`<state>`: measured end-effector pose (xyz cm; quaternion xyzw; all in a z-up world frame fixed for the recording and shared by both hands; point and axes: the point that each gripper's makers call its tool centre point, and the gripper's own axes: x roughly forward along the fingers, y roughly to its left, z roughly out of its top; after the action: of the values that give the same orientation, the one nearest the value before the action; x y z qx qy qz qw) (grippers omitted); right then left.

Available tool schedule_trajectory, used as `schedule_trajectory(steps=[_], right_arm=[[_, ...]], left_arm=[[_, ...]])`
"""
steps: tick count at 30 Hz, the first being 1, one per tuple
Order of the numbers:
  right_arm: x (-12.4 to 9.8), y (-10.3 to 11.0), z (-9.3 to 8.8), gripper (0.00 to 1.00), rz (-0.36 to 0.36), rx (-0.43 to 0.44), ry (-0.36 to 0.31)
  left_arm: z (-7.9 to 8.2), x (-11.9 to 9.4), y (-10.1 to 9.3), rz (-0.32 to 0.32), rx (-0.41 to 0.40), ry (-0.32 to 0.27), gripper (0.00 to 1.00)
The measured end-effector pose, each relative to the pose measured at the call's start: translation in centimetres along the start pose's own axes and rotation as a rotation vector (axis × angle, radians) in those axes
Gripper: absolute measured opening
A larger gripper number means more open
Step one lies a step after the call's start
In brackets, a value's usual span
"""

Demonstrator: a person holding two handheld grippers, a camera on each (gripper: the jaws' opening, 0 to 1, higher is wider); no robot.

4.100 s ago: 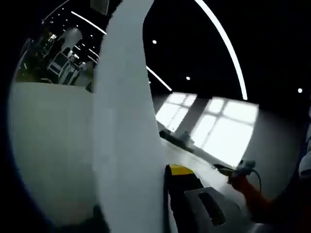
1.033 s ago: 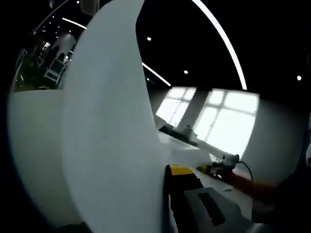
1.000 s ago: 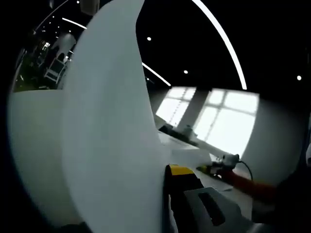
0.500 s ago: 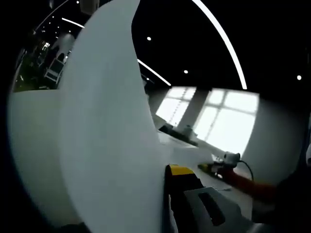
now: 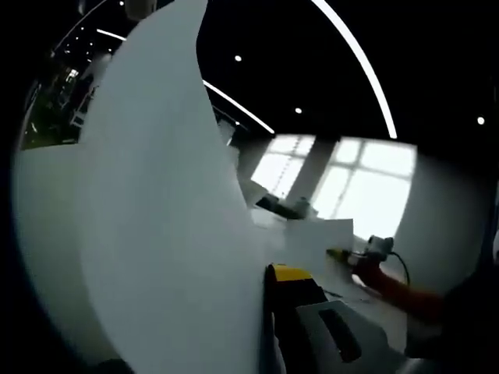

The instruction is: Organize the stack of printing papers by aligning and flattening the scattered papers on the table

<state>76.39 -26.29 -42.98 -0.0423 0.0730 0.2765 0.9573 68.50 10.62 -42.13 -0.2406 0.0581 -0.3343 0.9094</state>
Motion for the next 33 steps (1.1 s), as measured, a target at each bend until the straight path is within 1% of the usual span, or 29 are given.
schedule_trajectory(steps=[7,9,13,16,18,22,26,30,33], right_arm=[[-0.2,1.9,1.2,0.0,0.044,0.004,-0.02],[-0.4,2.2,2.1,0.0,0.067,0.025,-0.041],[-0.7,2.5,3.1,0.0,0.088,0.051,-0.064],[-0.7,2.5,3.1,0.0,0.091,0.054,-0.066],[-0.5,1.8,3.0,0.0,0.09,0.06,-0.063],[-0.7,1.9,2.6,0.0,0.087,0.06,-0.056],[-0.8,2.1,2.7,0.0,0.087,0.062,-0.062],[-0.9,2.2,2.8,0.0,0.087,0.063,-0.067],[-1.2,2.5,3.3,0.0,0.089,0.066,-0.077]], left_arm=[[-0.1,0.0,-0.1,0.0,-0.005,0.005,0.07],[-0.1,0.0,-0.1,0.0,-0.007,0.006,0.07],[-0.1,0.0,-0.1,0.001,-0.008,0.007,0.07],[-0.1,0.0,-0.1,0.003,-0.007,0.008,0.07],[-0.1,0.0,0.0,0.002,-0.009,0.008,0.07],[-0.1,0.0,0.0,0.0,-0.017,0.005,0.07],[-0.1,0.0,0.0,0.0,-0.018,0.004,0.07],[-0.2,0.1,0.0,-0.002,-0.012,0.009,0.07],[-0.2,0.1,0.0,-0.003,-0.014,0.011,0.07]])
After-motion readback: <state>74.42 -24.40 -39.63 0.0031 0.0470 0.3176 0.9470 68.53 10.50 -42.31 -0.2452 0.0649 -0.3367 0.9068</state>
